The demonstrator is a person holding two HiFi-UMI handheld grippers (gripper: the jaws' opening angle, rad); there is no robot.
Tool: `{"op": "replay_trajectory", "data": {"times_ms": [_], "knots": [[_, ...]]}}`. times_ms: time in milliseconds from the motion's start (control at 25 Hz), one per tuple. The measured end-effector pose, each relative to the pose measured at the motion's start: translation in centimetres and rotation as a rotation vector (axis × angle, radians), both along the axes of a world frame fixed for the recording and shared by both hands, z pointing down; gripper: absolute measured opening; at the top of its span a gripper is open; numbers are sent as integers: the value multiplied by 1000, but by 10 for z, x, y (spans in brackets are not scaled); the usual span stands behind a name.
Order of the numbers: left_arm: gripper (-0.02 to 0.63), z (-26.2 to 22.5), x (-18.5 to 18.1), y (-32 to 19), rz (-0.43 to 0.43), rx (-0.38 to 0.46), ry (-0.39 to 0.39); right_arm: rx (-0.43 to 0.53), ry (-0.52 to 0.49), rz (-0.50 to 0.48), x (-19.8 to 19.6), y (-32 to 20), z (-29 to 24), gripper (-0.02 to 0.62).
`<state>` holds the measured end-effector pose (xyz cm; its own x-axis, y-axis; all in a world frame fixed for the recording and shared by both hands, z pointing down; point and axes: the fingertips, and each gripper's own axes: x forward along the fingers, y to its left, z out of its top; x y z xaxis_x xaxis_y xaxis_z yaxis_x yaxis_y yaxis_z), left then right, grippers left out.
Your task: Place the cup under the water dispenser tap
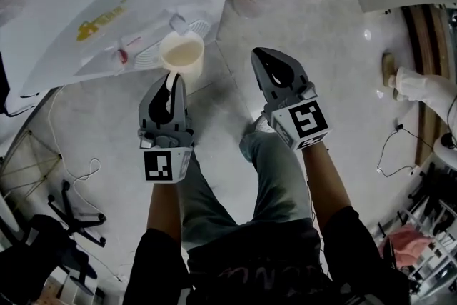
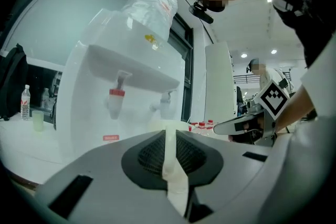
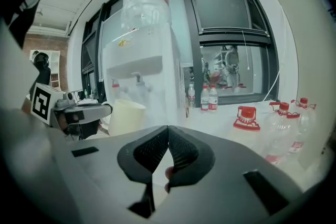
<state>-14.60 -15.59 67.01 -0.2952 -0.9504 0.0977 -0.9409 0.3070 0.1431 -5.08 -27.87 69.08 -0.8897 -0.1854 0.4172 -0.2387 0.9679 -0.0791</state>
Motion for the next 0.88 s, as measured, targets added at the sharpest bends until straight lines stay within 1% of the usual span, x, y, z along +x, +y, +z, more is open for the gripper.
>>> {"op": "replay_trajectory", "data": {"times_ms": [200,280,400,520,640,760,880], "knots": [[46,41,-6,-14,19,12,-47,17,-20,1,0,-13,41,15],[46,53,-11,-18,21,23,-58,25,-26,20,-1,-18,52,15],[46,67,-18,-22,28,38,-82,31,-32,20,-3,-21,69,15],[46,73,-21,-25,43,54,-116,38,-36,13,-4,-23,81,15],[46,75,-21,-31,50,72,-114,47,-38,10,-3,-28,93,15],[46,83,-20,-31,75,68,-153,48,-39,13,-3,-31,100,15],[46,87,-22,-30,81,89,-152,55,-28,0,-6,-30,108,15]]}}
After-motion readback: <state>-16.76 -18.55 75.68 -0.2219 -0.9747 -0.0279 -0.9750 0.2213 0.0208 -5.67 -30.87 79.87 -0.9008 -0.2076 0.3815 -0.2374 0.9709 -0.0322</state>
